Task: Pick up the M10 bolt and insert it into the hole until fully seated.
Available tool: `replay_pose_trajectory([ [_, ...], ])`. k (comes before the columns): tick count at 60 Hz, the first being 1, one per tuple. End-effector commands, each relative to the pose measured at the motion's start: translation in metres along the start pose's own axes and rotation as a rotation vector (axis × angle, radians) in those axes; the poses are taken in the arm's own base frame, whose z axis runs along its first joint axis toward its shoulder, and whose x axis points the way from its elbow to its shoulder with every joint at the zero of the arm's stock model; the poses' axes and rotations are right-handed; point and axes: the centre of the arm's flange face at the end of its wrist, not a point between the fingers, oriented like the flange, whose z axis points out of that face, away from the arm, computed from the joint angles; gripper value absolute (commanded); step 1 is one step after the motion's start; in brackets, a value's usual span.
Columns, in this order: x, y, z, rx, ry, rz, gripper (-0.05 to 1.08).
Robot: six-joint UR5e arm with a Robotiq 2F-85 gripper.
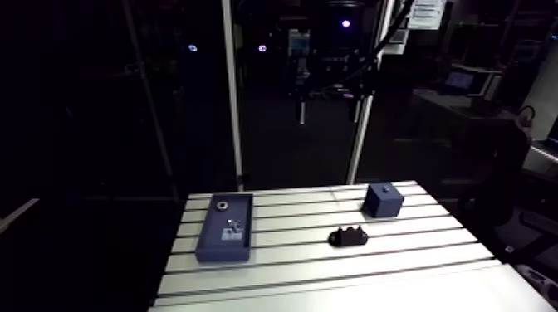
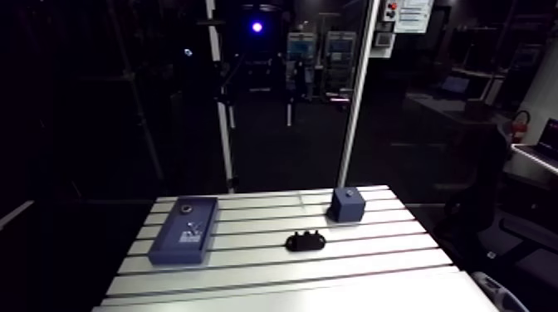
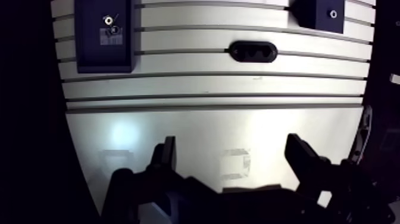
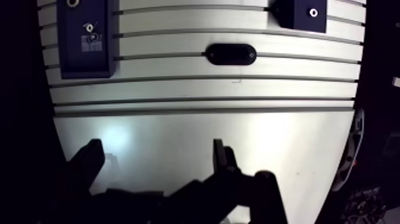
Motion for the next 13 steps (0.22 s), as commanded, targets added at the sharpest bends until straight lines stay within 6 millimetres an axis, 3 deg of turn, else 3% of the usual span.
replay_pose_trajectory([
  [1,0.0012,0.0003,-0.0009,-0.004,-0.001,0.004,0.01],
  [13,0.0037,0.0013,0.0011,-0.003,-0.004,0.004,0.01],
])
